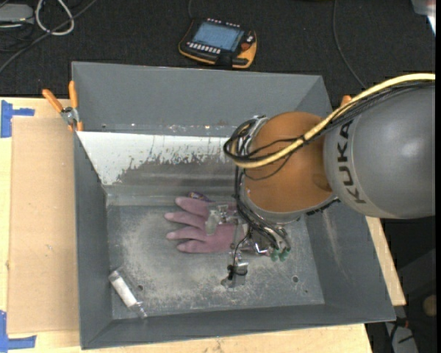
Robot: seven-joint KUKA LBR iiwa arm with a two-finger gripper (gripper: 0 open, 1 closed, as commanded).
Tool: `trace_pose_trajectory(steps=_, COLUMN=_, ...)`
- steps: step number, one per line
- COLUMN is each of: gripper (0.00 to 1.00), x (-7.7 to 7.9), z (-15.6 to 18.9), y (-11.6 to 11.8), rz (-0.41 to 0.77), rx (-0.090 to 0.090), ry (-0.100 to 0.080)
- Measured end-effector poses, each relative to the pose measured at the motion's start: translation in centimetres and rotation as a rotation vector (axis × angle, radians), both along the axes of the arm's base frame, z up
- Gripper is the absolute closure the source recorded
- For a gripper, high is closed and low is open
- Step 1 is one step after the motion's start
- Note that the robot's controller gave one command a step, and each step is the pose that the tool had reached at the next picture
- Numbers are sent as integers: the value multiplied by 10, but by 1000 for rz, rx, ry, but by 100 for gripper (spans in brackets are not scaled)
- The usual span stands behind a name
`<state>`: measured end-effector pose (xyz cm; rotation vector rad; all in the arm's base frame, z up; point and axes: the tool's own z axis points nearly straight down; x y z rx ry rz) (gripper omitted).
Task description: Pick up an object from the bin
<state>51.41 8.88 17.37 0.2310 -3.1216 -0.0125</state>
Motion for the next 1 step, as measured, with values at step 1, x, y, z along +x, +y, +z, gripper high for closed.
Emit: trace_pose_trajectory(steps=1, gripper=0, x=75, z=-27, y=-82, rz=-65, rx=-6, ry=2)
